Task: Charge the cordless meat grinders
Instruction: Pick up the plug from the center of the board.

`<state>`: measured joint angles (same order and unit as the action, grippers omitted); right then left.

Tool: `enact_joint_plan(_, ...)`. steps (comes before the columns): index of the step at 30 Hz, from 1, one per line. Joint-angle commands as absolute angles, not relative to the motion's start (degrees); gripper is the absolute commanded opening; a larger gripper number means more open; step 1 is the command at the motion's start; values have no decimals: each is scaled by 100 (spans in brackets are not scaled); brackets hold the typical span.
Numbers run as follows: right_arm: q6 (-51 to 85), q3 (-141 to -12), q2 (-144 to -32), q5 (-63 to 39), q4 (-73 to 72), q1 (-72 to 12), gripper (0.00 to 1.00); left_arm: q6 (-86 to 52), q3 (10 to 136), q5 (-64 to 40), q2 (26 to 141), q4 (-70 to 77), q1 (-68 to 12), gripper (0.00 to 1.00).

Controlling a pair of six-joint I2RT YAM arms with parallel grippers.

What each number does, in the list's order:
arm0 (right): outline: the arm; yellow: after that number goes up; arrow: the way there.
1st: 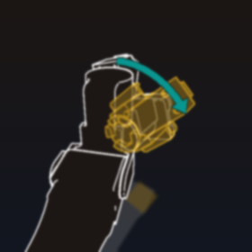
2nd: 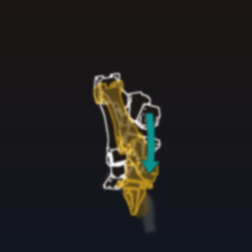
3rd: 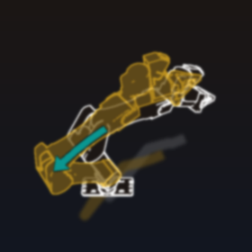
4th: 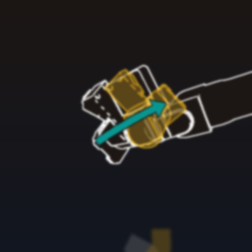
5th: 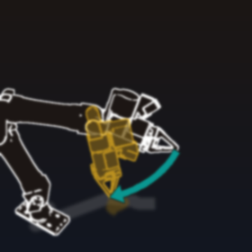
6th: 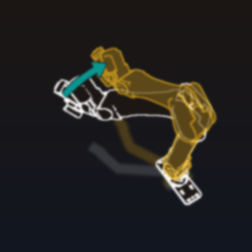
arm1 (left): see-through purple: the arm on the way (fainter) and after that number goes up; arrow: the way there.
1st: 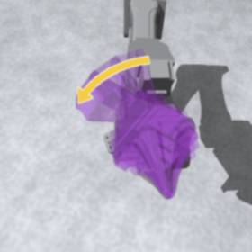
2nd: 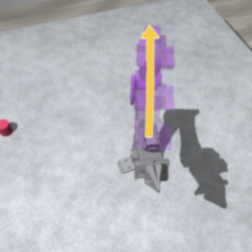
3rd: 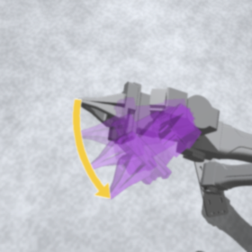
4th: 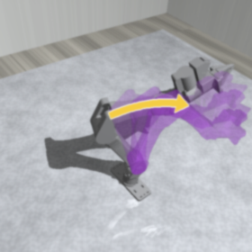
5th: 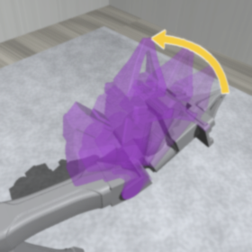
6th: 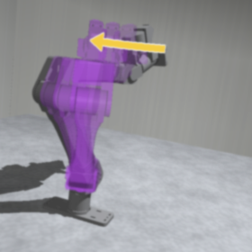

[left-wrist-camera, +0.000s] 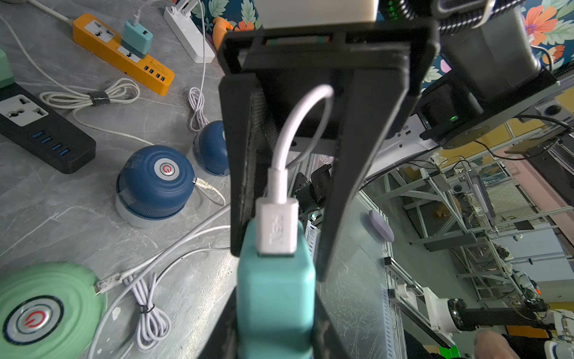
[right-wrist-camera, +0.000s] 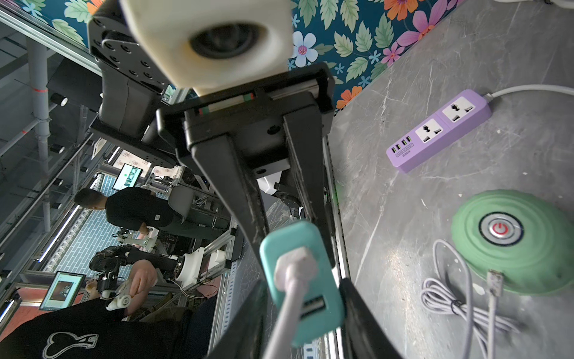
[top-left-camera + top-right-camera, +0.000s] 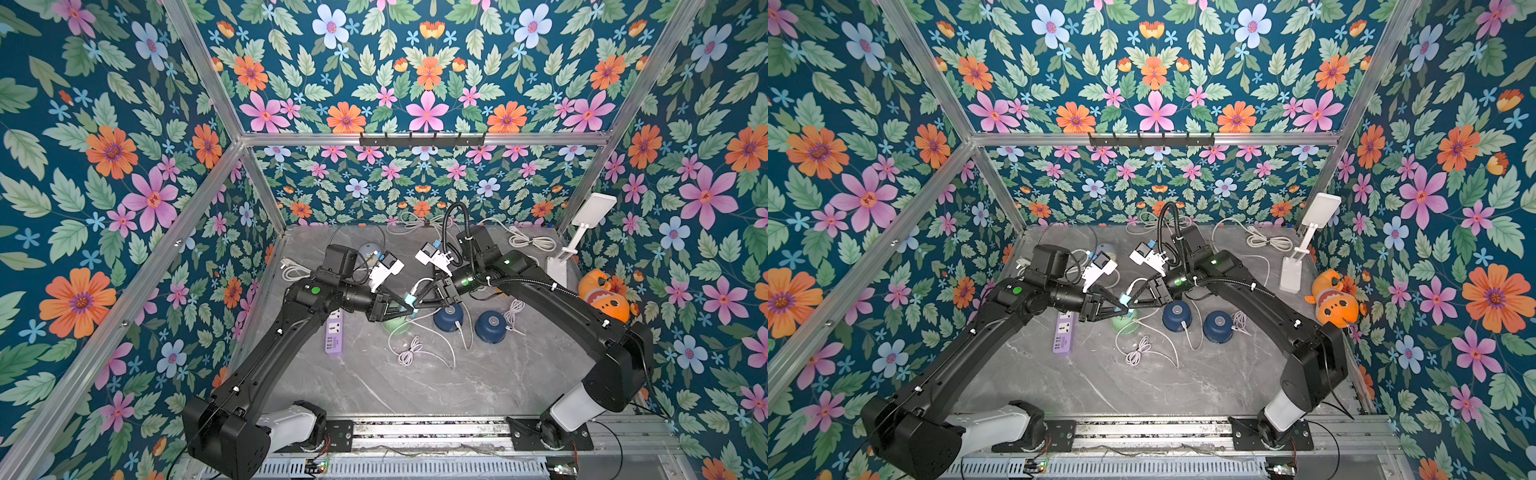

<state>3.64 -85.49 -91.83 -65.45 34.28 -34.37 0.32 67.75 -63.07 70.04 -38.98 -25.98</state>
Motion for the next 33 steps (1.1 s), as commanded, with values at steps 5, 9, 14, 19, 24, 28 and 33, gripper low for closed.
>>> enact_joint_plan(5, 382, -8711, -9290, -6735, 3348, -3494, 25, 44, 6803, -6405, 7081, -3823, -2602, 0)
enact_joint_plan(9, 393, -8710, -9292, -6743, 3352, -3546, 26, 42, 6786, -6412, 7127, -3832, -2602, 0)
enact_joint_plan(14, 418, -8706, -9299, -6703, 3342, -3577, 30, 44, 6777, -6407, 7137, -3828, -2602, 0)
enact_joint_plan(19, 514, -8701, -9316, -6680, 3245, -3607, 30, 13, 6767, -6378, 7171, -3823, -2602, 0)
enact_joint_plan(24, 702, -8634, -9331, -6712, 3029, -3656, 7, -82, 6768, -6147, 7207, -3792, -2603, 1)
enact_joint_plan(28, 908, -8502, -9278, -6586, 2781, -3652, 0, -147, 6768, -5712, 7195, -3797, -2593, 34)
enact_joint_plan(33, 921, -8409, -9138, -5572, 2882, -3630, 0, -436, 6731, -4983, 6921, -3700, -2289, 53)
